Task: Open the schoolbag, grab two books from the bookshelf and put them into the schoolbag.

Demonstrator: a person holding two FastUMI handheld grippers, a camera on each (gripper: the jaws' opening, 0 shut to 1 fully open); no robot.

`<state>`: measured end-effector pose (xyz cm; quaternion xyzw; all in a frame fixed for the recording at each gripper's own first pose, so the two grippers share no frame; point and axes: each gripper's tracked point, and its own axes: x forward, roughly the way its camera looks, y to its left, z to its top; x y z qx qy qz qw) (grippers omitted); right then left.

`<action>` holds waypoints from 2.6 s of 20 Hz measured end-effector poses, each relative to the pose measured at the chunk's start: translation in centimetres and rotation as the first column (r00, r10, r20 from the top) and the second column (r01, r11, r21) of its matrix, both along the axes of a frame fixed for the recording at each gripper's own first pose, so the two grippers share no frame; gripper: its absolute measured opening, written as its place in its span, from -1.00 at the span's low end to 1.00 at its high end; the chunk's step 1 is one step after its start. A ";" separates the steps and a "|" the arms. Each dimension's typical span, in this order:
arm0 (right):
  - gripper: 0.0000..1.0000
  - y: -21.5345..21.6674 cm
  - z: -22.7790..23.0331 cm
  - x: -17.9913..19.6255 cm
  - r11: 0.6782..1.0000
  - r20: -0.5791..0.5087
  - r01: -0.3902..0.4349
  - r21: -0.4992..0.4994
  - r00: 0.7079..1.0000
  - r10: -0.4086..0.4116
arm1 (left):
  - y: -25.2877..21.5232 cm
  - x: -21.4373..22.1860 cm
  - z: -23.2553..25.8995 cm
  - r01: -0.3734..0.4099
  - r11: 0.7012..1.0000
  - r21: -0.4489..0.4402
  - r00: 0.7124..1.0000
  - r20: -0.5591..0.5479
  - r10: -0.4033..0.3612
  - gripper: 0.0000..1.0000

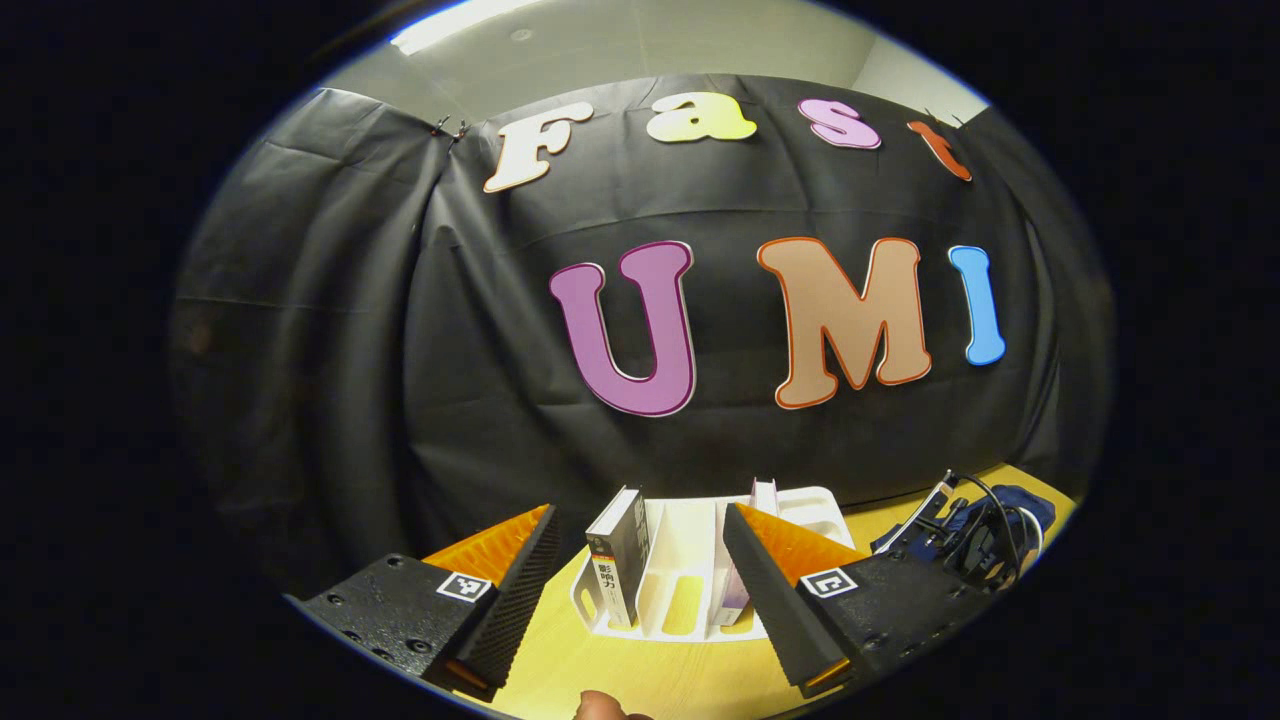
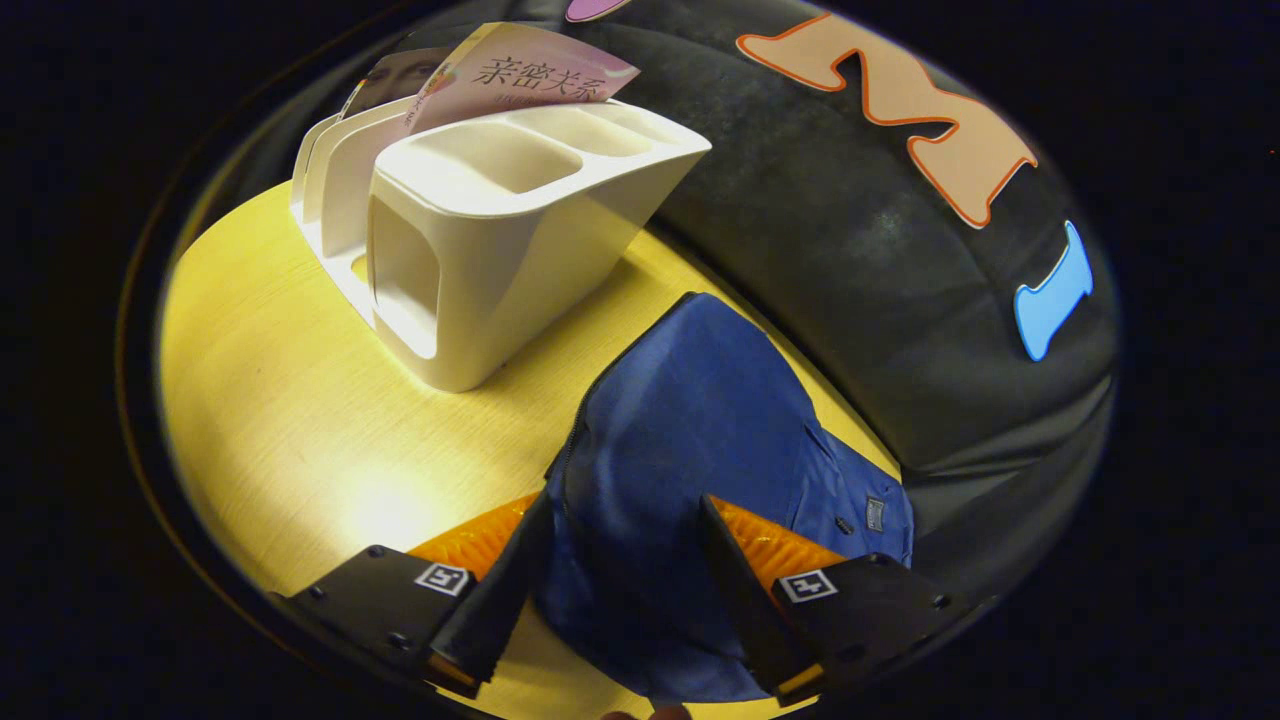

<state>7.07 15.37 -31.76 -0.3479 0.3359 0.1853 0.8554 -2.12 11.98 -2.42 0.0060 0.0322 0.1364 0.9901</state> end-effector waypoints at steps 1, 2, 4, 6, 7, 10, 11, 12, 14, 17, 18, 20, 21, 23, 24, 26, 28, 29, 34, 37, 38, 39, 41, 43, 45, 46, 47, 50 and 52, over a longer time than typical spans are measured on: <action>0.56 0.3 -0.2 -0.1 1.000 -0.024 0.002 0.013 1.000 -0.001 | 0.0 0.0 0.1 0.001 1.000 0.002 1.000 0.001 -0.001 0.92; 0.49 0.3 -0.3 -0.2 1.000 -0.038 0.013 0.025 0.999 -0.012 | 0.2 -0.1 0.1 0.000 1.000 0.003 1.000 0.003 0.000 1.00; 0.38 0.6 -0.4 -0.5 0.998 -0.065 0.024 0.054 0.998 -0.020 | 0.2 -0.3 0.0 0.000 1.000 -0.001 1.000 0.002 0.000 1.00; 0.01 0.9 -0.4 -0.7 0.997 -0.079 0.019 0.076 0.997 -0.012 | 0.2 -0.3 -0.1 -0.003 1.000 -0.004 1.000 -0.002 0.003 0.92; -0.17 1.1 -0.4 -0.8 0.996 -0.084 0.015 0.083 0.996 -0.008 | 0.3 -0.4 -0.1 -0.005 1.000 -0.006 1.000 -0.003 0.005 1.00; -0.72 0.9 0.1 -1.1 0.994 -0.098 0.036 0.100 0.995 -0.026 | 0.5 -0.8 -0.1 -0.012 1.000 -0.003 1.000 -0.001 0.012 0.92; -0.72 1.0 0.3 -1.2 0.991 -0.118 0.052 0.124 0.992 -0.037 | 0.6 -0.8 0.0 -0.012 1.000 -0.004 1.000 0.002 0.012 1.00; -0.72 1.1 0.2 -1.3 0.985 -0.153 0.069 0.160 0.987 -0.044 | 0.7 -0.9 -0.1 -0.014 1.000 -0.007 1.000 0.001 0.014 1.00; -0.79 1.2 1.0 -1.7 0.960 -0.223 0.129 0.247 0.972 -0.073 | 0.8 -0.9 -0.2 -0.018 1.000 -0.014 1.000 0.002 0.018 1.00; -0.94 0.0 1.9 -0.9 0.930 -0.255 0.203 0.308 0.959 -0.125 | 0.7 -1.0 -0.3 -0.018 0.999 -0.028 1.000 0.001 0.018 1.00; -0.92 -0.5 2.1 -1.0 0.927 -0.258 0.211 0.310 0.957 -0.131 | 0.6 -0.9 -0.6 -0.015 0.999 -0.033 1.000 0.000 0.015 1.00; -0.94 -1.0 2.1 -1.6 0.934 -0.273 0.199 0.296 0.955 -0.117 | 0.5 -0.9 -0.9 -0.010 0.999 -0.040 1.000 -0.009 0.009 1.00; -0.91 -1.7 2.3 -1.2 0.952 -0.227 0.174 0.252 0.967 -0.117 | 0.7 -0.9 -0.8 -0.009 0.999 -0.041 1.000 -0.008 0.008 0.91; -0.56 -2.9 1.8 -1.5 0.990 -0.180 0.052 0.133 0.983 -0.027 | 0.6 -0.9 -0.6 -0.010 0.999 -0.037 1.000 0.000 0.010 0.91; -0.20 -4.1 1.9 -2.0 0.999 -0.164 -0.011 0.039 0.986 0.017 | 0.6 -1.0 -0.6 -0.009 0.999 -0.039 1.000 0.003 0.009 0.92; 0.53 -4.5 1.8 -1.8 0.988 -0.080 -0.137 -0.073 0.988 0.131 | 0.5 -1.0 -0.7 -0.007 0.999 -0.043 1.000 0.005 0.007 1.00; 0.51 -5.2 2.1 -0.8 0.970 0.003 -0.175 -0.166 0.984 0.178 | 0.6 -1.2 -0.9 -0.011 0.999 -0.049 1.000 0.001 0.011 0.92; 0.51 -5.5 2.1 -0.1 0.967 0.022 -0.168 -0.193 0.984 0.175 | 0.6 -1.2 -0.9 -0.012 0.998 -0.055 1.000 0.001 0.012 0.92; -0.05 -5.3 -1.0 0.1 0.963 -0.071 -0.160 -0.215 0.986 0.148 | 0.7 -1.5 -0.7 -0.008 0.999 -0.047 1.000 0.000 0.008 0.92; -0.59 -4.8 0.3 2.2 0.969 0.015 -0.140 -0.203 0.989 0.146 | 0.8 -1.7 -0.5 -0.010 0.999 -0.036 1.000 0.002 0.010 0.92; -0.77 -5.1 0.0 2.4 0.972 -0.010 -0.127 -0.196 0.992 0.127 | 0.9 -1.8 -0.5 -0.013 0.999 -0.037 1.000 -0.001 0.013 0.92; -0.88 -5.2 0.3 2.3 0.982 -0.021 -0.107 -0.159 0.994 0.105 | 0.9 -1.7 -0.7 -0.014 0.999 -0.041 1.000 -0.005 0.014 0.92; -0.93 -5.2 0.6 2.6 0.994 -0.043 -0.073 -0.079 0.997 0.070 | 0.9 -1.9 -1.0 -0.019 0.999 -0.042 1.000 -0.015 0.019 0.92; -0.93 -5.2 1.8 2.7 0.999 -0.051 -0.030 0.015 0.998 0.031 | 1.2 -1.9 -1.0 -0.024 0.999 -0.047 1.000 -0.013 0.023 0.92; -0.98 -5.5 3.6 2.8 0.995 -0.060 0.010 0.103 0.998 -0.003 | 0.9 -1.6 -1.2 -0.019 0.999 -0.051 1.000 -0.019 0.018 1.00; -0.94 -5.9 4.4 2.9 0.988 -0.066 0.034 0.153 0.998 -0.024 | 0.6 -1.4 -1.3 -0.012 0.998 -0.054 1.000 -0.019 0.011 0.92; -0.94 -6.2 5.5 3.1 0.977 -0.071 0.066 0.202 0.996 -0.053 | 0.3 -1.2 -1.3 -0.004 0.998 -0.057 1.000 -0.022 0.003 0.92; -0.93 -7.6 8.6 4.0 0.916 -0.096 0.171 0.362 0.985 -0.145 | -0.7 -0.4 -1.4 0.026 0.998 -0.055 0.999 -0.020 -0.027 0.92; -0.99 -9.0 10.3 4.6 0.852 -0.122 0.239 0.465 0.971 -0.206 | -1.5 0.3 -1.3 0.048 0.997 -0.053 0.999 -0.017 -0.049 0.92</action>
